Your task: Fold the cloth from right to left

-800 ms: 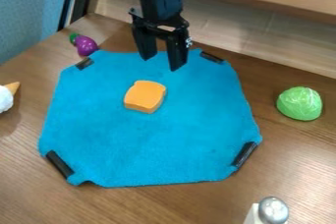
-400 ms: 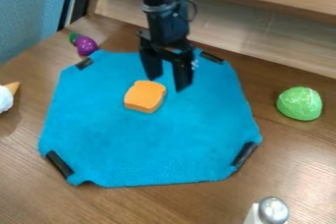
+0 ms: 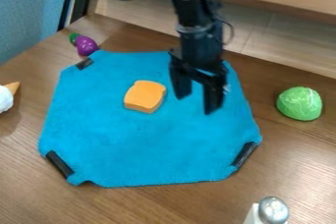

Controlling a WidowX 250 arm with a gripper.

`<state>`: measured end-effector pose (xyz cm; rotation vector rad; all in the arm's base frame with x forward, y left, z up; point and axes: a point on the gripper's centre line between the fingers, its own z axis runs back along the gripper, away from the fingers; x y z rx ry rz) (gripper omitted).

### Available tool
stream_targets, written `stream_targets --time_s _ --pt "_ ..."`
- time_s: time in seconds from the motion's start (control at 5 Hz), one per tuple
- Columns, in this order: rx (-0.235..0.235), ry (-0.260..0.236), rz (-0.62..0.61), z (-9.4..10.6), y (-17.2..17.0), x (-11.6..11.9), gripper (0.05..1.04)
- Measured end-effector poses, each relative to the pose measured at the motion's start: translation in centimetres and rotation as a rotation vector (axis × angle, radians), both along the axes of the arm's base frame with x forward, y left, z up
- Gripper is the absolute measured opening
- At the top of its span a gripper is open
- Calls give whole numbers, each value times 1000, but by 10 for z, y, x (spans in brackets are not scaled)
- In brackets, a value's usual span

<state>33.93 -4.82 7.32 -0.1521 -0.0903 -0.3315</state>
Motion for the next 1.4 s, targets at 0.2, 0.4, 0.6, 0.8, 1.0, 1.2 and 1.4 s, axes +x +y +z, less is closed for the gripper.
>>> stream_targets --time_s 0.2,0.4,0.6,0.8,1.0,1.2,1.4 --pt "5 -7 -19 -3 -27 -3 999" --pt "16 9 -14 -15 -48 -6 999" --pt "33 27 4 -23 -61 -10 999" --pt "64 41 10 -32 -69 -13 999" --pt "100 63 4 -44 -76 -17 999" --pt "122 61 20 -48 -78 -16 942" --pt "121 41 52 -49 -78 -13 660"
